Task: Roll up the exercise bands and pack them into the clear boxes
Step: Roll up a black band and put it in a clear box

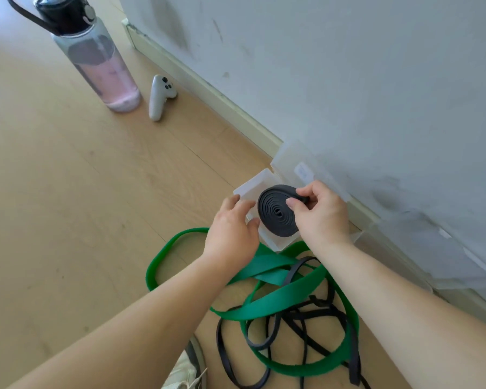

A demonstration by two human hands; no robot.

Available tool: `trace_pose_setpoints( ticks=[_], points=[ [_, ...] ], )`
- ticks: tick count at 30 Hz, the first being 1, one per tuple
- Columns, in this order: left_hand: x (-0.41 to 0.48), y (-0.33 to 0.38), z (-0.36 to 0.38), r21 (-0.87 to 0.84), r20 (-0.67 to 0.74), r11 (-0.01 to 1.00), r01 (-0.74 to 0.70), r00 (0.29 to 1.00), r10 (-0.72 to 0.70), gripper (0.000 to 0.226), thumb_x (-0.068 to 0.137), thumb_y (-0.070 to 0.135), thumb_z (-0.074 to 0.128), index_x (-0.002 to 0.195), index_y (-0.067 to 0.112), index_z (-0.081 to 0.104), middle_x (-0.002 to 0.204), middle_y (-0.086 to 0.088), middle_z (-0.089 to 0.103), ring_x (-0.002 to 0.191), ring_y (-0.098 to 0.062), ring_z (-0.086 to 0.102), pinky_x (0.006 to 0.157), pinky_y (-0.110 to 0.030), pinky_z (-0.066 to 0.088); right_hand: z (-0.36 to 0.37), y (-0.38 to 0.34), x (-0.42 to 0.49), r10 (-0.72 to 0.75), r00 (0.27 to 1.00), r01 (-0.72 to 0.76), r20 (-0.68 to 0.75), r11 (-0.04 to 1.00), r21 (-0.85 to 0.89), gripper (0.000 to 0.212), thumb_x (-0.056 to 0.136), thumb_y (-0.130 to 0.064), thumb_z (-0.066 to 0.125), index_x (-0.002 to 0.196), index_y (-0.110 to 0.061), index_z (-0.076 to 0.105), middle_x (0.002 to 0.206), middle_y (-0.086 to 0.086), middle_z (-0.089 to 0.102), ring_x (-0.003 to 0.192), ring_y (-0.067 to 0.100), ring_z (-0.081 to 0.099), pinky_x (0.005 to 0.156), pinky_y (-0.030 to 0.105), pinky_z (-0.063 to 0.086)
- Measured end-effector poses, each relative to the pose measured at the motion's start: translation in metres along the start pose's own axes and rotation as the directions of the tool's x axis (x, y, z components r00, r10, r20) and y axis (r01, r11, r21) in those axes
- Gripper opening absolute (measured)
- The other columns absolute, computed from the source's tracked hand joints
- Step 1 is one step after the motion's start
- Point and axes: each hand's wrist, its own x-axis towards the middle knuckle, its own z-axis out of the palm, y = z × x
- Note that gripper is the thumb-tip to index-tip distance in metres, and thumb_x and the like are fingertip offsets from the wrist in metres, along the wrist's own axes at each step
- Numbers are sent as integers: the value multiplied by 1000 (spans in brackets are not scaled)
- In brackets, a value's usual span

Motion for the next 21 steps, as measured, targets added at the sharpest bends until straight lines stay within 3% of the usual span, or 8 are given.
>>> trace_pose_setpoints(
  ticks=[3,6,9,12,14,17,21],
  points=[
    [9,-5,2,17,27,1000,11,1000,-11,49,103,29,56,151,22,46,168,8,26,149,-19,36,112,-35,40,10,2,3,16,1000,-16,13,1000,6,9,93,-21,73,98,-21,66,85,-14,67,81,12,66,72,24,49],
    [10,-12,3,34,14,998,-49,999,49,47,102,25,60,147,19,51,163,9,36,144,-16,42,109,-31,39,23,4,6,26,999,-26,24,1000,11,8,94,-20,72,99,-20,66,89,-8,68,83,15,65,68,19,47],
    [3,-23,5,12,-68,993,-118,991,119,32,98,15,64,129,10,68,139,4,60,121,-20,61,100,-30,48,28,7,8,67,997,-67,31,998,16,7,95,-19,71,101,-19,67,92,-4,70,85,17,66,63,14,44],
    [-8,-34,8,7,-90,987,-162,983,162,12,90,7,69,99,9,77,103,1,72,91,-23,68,84,-38,56,33,9,9,54,995,-53,87,999,-15,6,96,-18,69,101,-20,67,93,-7,70,87,18,67,68,22,47],
    [-17,-35,9,-22,-38,984,-179,983,178,10,87,8,71,91,13,78,92,4,74,82,-19,68,79,-37,57,38,8,8,24,992,-20,124,999,-34,6,96,-16,68,100,-20,67,95,-6,70,89,19,66,71,25,48],
    [-22,-31,10,-52,43,987,-152,987,155,12,89,14,70,95,19,80,89,7,76,79,-14,67,77,-33,56,43,7,8,-15,985,23,169,999,-43,8,94,-13,69,101,-18,67,98,-5,70,93,22,65,81,33,53],
    [-3,-26,3,-11,-100,984,-175,980,173,28,91,11,69,118,16,72,112,2,70,95,-21,65,83,-32,54,40,13,9,-20,983,21,182,1000,-7,7,94,-15,69,99,-20,68,95,-8,69,94,21,66,79,33,55]
  ],
)
